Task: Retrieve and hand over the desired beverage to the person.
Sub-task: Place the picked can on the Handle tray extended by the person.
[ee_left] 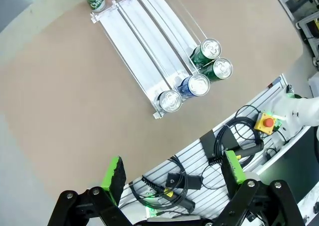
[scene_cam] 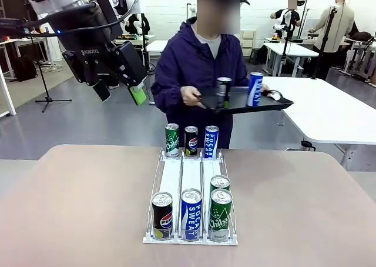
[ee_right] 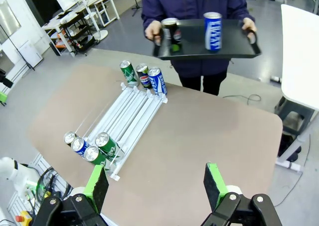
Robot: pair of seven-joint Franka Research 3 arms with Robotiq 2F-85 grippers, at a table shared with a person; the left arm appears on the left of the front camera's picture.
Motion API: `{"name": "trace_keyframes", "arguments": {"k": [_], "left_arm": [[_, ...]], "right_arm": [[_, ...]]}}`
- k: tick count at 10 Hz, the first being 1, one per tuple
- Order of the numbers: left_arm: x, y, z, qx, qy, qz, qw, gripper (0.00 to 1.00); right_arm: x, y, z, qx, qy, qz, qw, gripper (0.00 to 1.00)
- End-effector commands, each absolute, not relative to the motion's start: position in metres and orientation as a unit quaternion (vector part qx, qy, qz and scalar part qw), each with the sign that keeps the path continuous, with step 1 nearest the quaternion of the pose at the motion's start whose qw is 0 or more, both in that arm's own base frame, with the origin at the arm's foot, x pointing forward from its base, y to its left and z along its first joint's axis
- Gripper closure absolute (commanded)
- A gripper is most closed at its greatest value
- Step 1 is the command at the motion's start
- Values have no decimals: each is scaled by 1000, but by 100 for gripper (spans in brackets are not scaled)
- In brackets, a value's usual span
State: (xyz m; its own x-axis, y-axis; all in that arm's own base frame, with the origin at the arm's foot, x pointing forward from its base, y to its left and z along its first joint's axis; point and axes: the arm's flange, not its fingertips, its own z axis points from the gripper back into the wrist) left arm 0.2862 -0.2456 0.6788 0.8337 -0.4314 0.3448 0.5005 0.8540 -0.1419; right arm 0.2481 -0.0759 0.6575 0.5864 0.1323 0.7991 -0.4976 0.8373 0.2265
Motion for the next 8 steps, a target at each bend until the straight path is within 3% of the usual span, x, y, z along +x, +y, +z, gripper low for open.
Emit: {"name": "trace_keyframes", "arguments": {"k": [1,8], "left_arm": [[287,-243,681,-114,-154,-247,950,0],[287,-245,679,-114,-152,-244,951,0]], "right_arm": [[250,-74,657,229,-417,189,859,0],[250,-74,657,229,-417,189,859,0]]}}
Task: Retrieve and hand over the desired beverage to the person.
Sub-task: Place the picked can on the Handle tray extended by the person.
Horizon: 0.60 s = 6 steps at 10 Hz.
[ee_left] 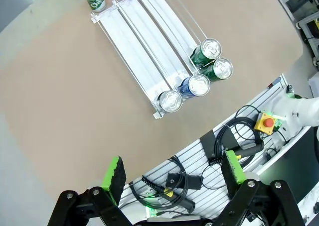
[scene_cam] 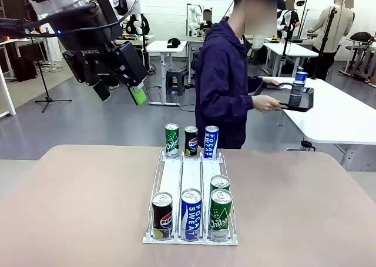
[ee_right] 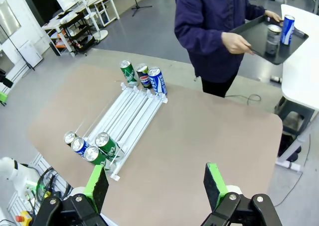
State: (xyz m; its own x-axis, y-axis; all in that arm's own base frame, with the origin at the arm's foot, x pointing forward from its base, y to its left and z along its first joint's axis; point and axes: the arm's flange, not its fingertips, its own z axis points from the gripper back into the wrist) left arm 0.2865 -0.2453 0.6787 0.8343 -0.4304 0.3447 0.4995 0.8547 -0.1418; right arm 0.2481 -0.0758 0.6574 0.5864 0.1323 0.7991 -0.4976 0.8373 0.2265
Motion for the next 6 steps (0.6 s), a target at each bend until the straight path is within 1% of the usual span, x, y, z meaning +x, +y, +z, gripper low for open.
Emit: {"name": "trace_keyframes", "arguments": {"k": [1,3,4,5,6], "left_arm": [[296,-220,682,-145,-168,-255,941,0],[295,-163,670,-193,-203,-283,917,0],[298,-127,661,-217,-231,-275,908,0],[290,-97,646,-238,-253,-258,902,0],[293,-66,645,-262,-279,-254,888,0]], "right_arm": [[250,-74,657,229,-417,189,859,0],[250,-74,657,229,-417,189,859,0],[250,-74,657,229,-417,189,859,0],[250,-74,657,229,-417,189,859,0],[250,-74,657,229,-417,189,859,0]]}}
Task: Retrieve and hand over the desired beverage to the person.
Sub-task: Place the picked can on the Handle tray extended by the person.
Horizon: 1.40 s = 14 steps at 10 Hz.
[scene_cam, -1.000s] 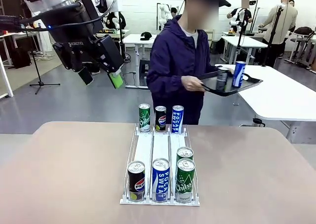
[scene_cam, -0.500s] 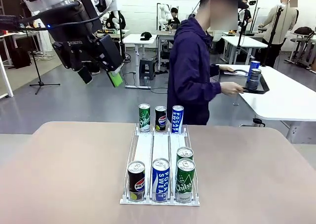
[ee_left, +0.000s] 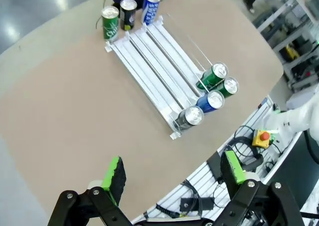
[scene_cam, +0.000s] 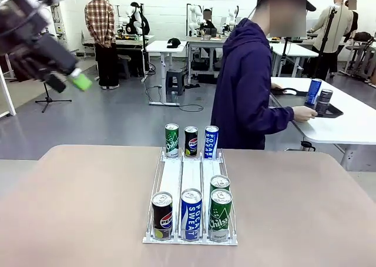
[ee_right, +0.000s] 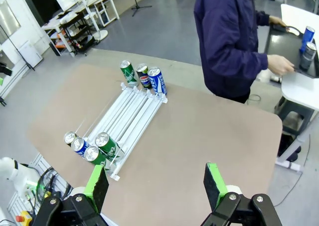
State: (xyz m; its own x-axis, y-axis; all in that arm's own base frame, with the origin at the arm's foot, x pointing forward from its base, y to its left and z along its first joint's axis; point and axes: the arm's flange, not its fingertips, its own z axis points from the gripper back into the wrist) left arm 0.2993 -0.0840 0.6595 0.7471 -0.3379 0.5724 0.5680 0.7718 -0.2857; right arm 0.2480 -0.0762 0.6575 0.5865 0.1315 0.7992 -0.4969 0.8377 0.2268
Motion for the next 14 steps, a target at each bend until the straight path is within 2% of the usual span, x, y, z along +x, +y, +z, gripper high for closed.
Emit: {"name": "trace_keyframes", "arguments": {"k": [1,3,6,9,14], "left_arm": [[289,-39,649,-287,-306,-234,877,0],[286,0,667,-327,-314,-219,864,0],[282,0,695,-333,-313,-238,857,0],[285,-18,700,-321,-291,-245,867,0],[277,-10,699,-326,-303,-237,864,0]], "right_arm": [[250,-74,657,229,-417,189,859,0],[250,-74,657,229,-417,189,859,0],[250,-74,657,229,-417,189,859,0],[250,-74,657,229,-417,189,859,0],[250,-74,657,229,-417,189,859,0]]}}
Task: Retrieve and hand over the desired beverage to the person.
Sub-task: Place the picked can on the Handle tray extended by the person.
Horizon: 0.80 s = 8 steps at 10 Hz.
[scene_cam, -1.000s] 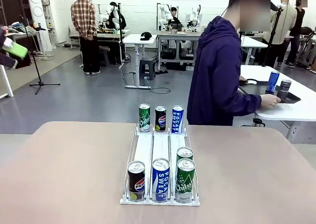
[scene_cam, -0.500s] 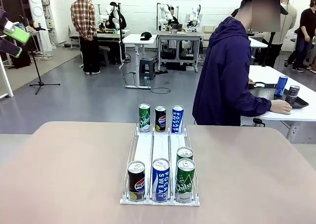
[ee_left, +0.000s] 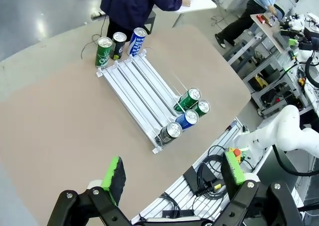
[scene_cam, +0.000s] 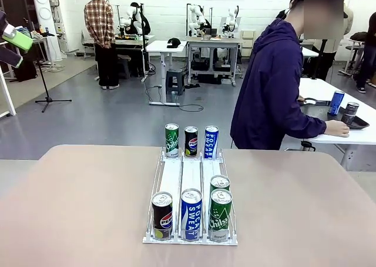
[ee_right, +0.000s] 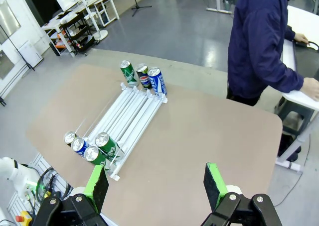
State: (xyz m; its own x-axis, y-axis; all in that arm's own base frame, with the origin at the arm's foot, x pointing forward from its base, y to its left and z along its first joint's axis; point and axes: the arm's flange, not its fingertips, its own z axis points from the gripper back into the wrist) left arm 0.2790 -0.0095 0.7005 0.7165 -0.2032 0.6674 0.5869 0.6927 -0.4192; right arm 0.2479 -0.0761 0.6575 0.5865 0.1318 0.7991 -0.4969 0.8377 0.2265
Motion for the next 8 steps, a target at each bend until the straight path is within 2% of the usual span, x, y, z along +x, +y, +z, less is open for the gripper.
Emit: {"name": "trace_keyframes", "arguments": {"k": [1,8], "left_arm": [[277,-10,699,-326,-303,-237,864,0],[277,-10,699,-326,-303,-237,864,0]], "right_arm": [[250,-74,657,229,-417,189,859,0],[250,-74,657,229,-417,189,859,0]]}}
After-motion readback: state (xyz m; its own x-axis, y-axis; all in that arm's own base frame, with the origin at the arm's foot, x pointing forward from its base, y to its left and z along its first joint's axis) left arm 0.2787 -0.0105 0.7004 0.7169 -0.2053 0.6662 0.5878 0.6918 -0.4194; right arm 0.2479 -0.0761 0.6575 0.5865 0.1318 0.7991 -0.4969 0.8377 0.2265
